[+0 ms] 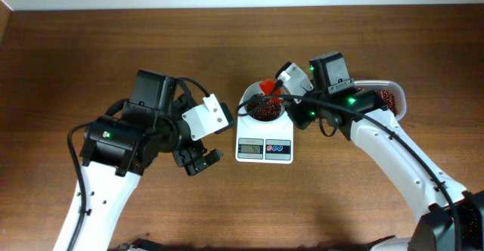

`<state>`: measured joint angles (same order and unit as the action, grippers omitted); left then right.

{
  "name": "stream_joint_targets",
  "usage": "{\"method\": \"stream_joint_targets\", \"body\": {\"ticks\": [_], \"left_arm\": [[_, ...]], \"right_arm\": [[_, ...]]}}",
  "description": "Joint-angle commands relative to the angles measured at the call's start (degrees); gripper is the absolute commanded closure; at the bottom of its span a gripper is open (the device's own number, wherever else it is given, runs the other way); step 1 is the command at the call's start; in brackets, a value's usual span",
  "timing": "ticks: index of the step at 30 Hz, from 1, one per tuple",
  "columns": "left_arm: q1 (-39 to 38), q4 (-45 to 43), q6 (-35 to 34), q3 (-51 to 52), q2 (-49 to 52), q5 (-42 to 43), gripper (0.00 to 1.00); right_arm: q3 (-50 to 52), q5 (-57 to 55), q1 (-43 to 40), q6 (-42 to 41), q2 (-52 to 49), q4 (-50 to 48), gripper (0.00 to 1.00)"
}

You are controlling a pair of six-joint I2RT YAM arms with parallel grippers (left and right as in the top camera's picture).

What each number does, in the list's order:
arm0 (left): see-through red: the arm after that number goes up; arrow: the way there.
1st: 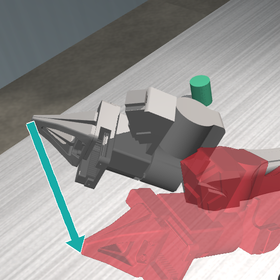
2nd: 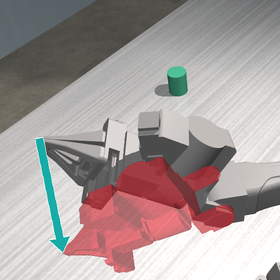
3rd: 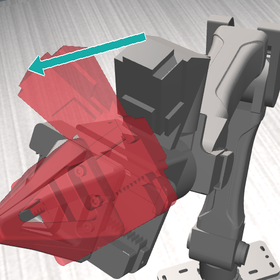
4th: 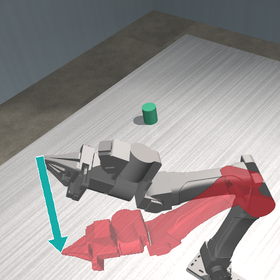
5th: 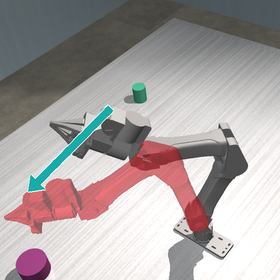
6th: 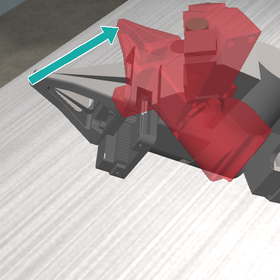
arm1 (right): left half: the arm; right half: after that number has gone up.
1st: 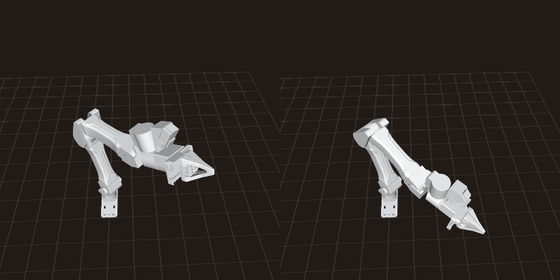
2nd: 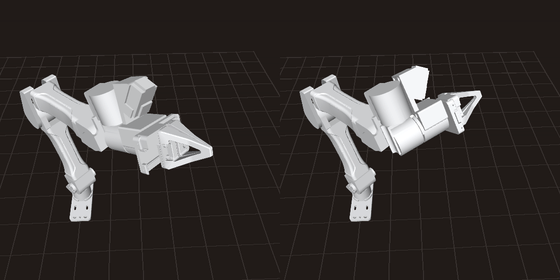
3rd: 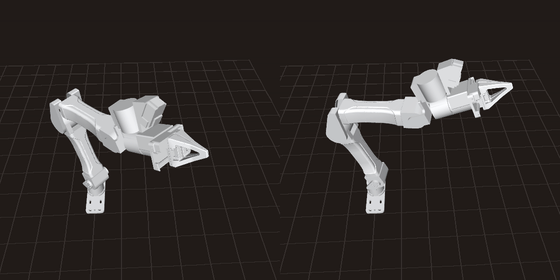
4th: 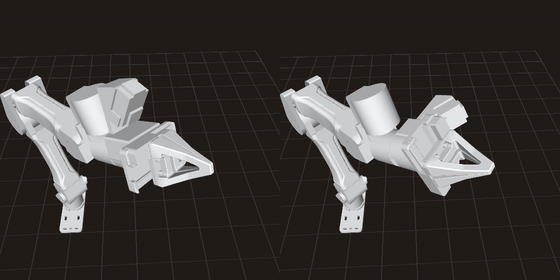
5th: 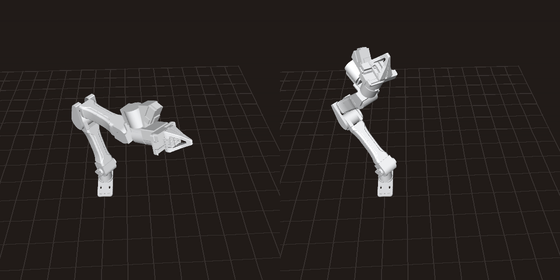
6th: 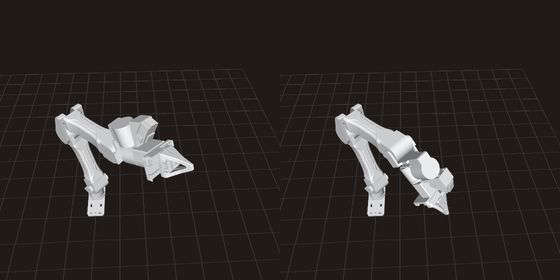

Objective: Scoop and weigh 50g on scale
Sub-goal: 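Shake the tilted scoop over the bowl with the right gripper, then move the empty red scoop with the right gripper to the bean tub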

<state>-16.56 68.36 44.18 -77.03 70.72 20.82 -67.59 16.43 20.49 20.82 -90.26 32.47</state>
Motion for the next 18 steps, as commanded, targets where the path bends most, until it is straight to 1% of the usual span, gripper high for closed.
{"method": "stream_joint_targets", "body": {"ticks": [1,3,8,11,14,18], "left_arm": [[0.26,0.11,1.14,-0.90,-0.20,0.83,0.01],[0.26,0.11,1.14,-0.90,-0.20,0.83,0.01],[0.26,0.11,1.14,-0.90,-0.20,0.83,0.01],[0.26,0.09,1.14,-0.90,-0.20,0.83,0.01],[0.26,0.11,1.14,-0.90,-0.20,0.83,0.01],[0.26,0.09,1.14,-0.90,-0.20,0.83,0.01]], "right_arm": [[-0.04,2.89,-0.26,-1.53,1.53,-0.35,0.96],[-0.04,2.67,-0.48,-1.73,1.53,-0.63,0.96],[-1.70,5.84,-3.41,-8.07,2.89,-1.16,0.96],[-2.25,9.01,-6.64,-8.07,5.60,-1.16,0.96],[-2.23,10.56,-12.31,-8.04,10.78,1.22,0.96],[-2.23,9.42,-19.67,-8.02,14.14,6.27,0.96]]}}
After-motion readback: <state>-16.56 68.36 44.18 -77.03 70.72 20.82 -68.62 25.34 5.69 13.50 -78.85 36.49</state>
